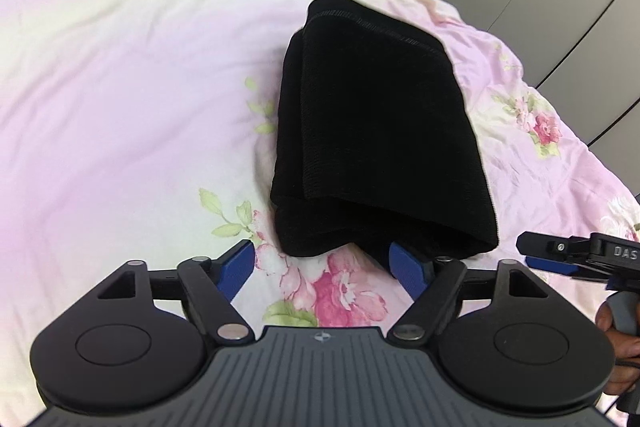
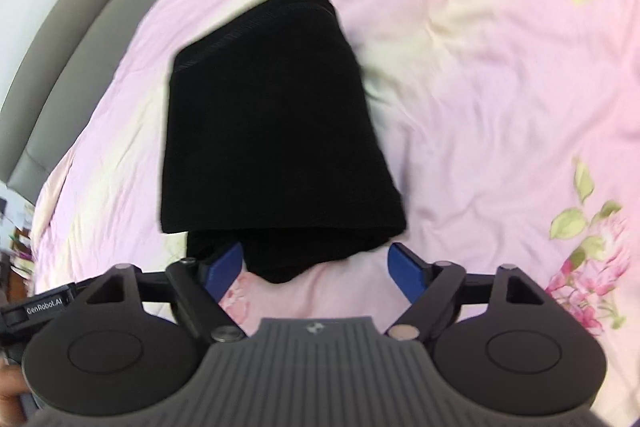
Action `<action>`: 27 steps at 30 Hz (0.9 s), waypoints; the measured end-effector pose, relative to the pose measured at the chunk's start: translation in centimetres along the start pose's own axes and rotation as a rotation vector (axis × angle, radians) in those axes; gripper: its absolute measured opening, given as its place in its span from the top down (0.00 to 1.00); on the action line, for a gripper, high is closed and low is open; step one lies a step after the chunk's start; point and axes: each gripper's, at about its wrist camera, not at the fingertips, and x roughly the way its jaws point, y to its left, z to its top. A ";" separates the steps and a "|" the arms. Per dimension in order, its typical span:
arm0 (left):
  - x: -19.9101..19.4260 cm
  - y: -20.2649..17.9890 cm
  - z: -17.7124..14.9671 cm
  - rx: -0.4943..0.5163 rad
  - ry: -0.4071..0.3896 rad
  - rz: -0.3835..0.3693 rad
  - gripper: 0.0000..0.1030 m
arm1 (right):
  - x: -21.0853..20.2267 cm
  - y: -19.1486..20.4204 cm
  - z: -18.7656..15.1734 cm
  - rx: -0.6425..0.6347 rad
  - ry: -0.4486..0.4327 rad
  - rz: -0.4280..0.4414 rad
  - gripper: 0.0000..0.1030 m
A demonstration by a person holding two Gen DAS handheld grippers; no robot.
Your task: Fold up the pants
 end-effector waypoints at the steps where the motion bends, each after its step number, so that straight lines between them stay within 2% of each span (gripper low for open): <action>1: -1.3 -0.3 -0.5 0.014 -0.018 0.011 0.11 | -1.4 1.2 -0.7 -0.037 -0.037 -0.017 0.18; 3: -2.6 -1.6 -0.7 0.032 -0.045 0.028 0.10 | -3.2 3.5 -1.3 -0.096 -0.091 -0.060 0.10; 4: -3.2 -1.9 -1.3 0.041 -0.060 0.036 0.08 | -3.7 6.2 -1.4 -0.128 -0.124 -0.093 0.09; 6: -4.0 -2.8 -1.5 0.054 -0.080 0.054 0.07 | -5.9 7.7 -3.0 -0.179 -0.183 -0.136 0.05; 9: -5.0 -4.0 -1.8 0.062 -0.094 0.073 0.07 | -7.8 10.2 -4.3 -0.207 -0.238 -0.167 0.05; 13: -6.9 -5.2 -2.8 0.065 -0.117 0.084 0.07 | -9.6 12.5 -5.9 -0.217 -0.259 -0.205 0.05; 19: -8.6 -6.5 -3.9 0.071 -0.147 0.117 0.07 | -11.8 14.0 -8.4 -0.252 -0.319 -0.271 0.05; 23: -9.2 -7.1 -4.3 0.064 -0.160 0.099 0.07 | -12.6 13.9 -9.7 -0.249 -0.331 -0.284 0.05; 27: -9.8 -8.0 -4.8 0.086 -0.180 0.132 0.07 | -13.1 13.7 -10.2 -0.242 -0.337 -0.296 0.05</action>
